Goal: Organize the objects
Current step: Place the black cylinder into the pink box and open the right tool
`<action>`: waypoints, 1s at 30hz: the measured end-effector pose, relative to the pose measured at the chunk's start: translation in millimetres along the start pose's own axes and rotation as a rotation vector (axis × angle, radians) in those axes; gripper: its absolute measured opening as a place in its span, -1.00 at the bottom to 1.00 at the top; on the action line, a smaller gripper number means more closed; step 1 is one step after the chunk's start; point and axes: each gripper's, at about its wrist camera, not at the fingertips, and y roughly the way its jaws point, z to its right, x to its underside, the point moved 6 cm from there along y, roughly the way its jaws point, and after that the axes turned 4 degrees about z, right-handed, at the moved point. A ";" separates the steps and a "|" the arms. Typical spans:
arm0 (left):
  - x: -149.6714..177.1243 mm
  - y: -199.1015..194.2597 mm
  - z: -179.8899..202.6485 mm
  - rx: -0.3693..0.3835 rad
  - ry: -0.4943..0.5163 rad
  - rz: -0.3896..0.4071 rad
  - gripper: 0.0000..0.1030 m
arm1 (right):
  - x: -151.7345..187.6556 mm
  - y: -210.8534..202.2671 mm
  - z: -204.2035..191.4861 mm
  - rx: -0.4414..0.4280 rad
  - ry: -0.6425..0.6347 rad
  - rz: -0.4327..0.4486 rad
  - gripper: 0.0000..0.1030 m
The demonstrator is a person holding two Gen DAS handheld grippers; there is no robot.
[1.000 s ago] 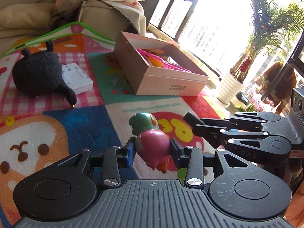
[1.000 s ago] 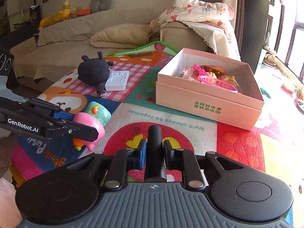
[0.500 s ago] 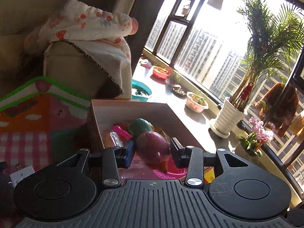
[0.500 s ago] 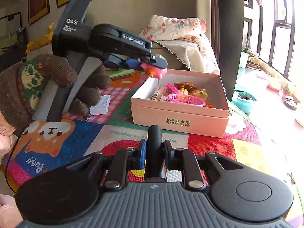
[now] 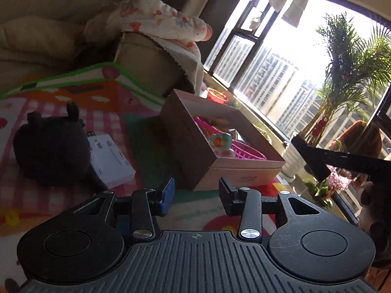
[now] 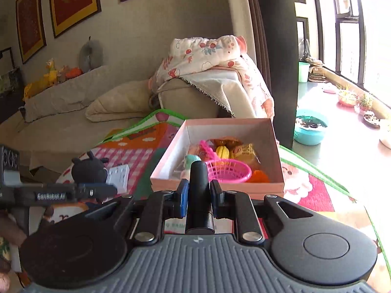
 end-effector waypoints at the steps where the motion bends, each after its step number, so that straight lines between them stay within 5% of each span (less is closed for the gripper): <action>1: 6.3 -3.4 -3.9 -0.006 -0.010 -0.007 -0.15 | -13.0 5.8 -0.5 -0.001 0.011 0.010 -0.64; 5: 25.5 -4.9 -12.5 -0.021 -0.028 -0.050 -0.15 | -78.9 54.2 -2.6 0.025 0.086 0.051 -0.64; 8: 34.3 -7.4 -20.7 -0.072 -0.025 -0.070 -0.16 | -103.5 98.2 -1.3 0.113 0.082 0.031 -0.19; 10: 33.4 -14.0 -28.3 -0.086 -0.033 -0.049 -0.16 | -100.0 107.3 -1.2 0.139 0.077 0.021 -0.11; 23: 1.9 -16.2 -47.4 -0.216 -0.074 0.090 -0.16 | 55.7 60.6 -42.9 0.116 -0.178 -0.042 0.95; 27: -16.5 -2.6 -56.7 -0.300 -0.095 0.088 -0.16 | 91.8 56.6 -53.7 0.105 -0.194 -0.057 1.00; 30: -26.9 10.5 -54.0 -0.280 -0.097 0.070 -0.16 | 109.7 56.7 -56.1 0.110 -0.199 -0.063 1.00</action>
